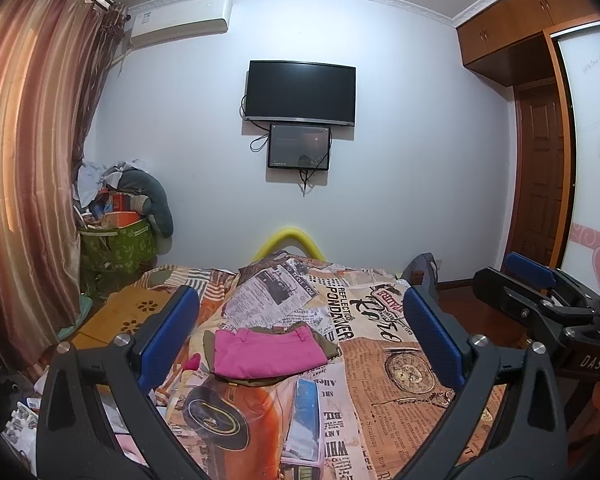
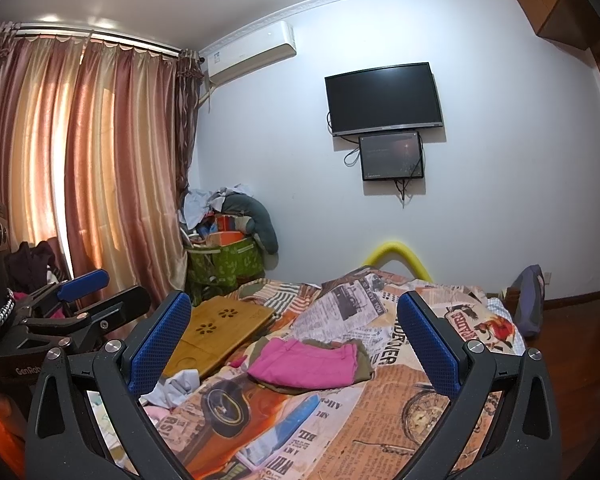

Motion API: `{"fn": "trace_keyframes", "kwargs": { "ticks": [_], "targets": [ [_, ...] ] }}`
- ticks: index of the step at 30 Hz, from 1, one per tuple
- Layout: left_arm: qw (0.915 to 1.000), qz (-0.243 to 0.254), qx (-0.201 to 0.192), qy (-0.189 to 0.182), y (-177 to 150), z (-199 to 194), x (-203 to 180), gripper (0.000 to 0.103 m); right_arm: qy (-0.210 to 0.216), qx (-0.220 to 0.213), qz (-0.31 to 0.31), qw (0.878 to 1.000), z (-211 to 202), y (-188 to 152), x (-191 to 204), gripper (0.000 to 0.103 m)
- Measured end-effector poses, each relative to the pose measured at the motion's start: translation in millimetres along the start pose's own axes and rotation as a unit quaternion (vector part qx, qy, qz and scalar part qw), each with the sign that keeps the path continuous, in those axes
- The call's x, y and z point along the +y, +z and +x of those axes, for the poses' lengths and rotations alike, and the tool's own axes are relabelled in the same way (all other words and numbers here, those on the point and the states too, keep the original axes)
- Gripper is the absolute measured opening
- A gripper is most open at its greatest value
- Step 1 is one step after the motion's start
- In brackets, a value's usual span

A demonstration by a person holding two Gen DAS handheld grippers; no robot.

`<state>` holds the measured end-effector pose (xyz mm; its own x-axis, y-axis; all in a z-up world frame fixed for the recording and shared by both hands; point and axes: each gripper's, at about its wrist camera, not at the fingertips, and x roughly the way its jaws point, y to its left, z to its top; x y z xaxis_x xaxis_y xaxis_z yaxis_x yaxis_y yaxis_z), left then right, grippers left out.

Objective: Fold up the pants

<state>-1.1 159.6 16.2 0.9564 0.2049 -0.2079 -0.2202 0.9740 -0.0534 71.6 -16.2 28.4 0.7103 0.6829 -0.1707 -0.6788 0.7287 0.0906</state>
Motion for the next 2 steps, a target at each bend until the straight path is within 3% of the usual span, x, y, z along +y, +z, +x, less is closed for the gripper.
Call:
{"fn": "trace_keyframes", "kwargs": {
  "ticks": [2],
  "targets": [
    [1.0, -0.001, 0.0, 0.001, -0.1, 0.3, 0.0, 0.103, -0.001, 0.001, -0.001, 1.0, 0.8, -0.8, 0.2, 0.103]
  ]
}}
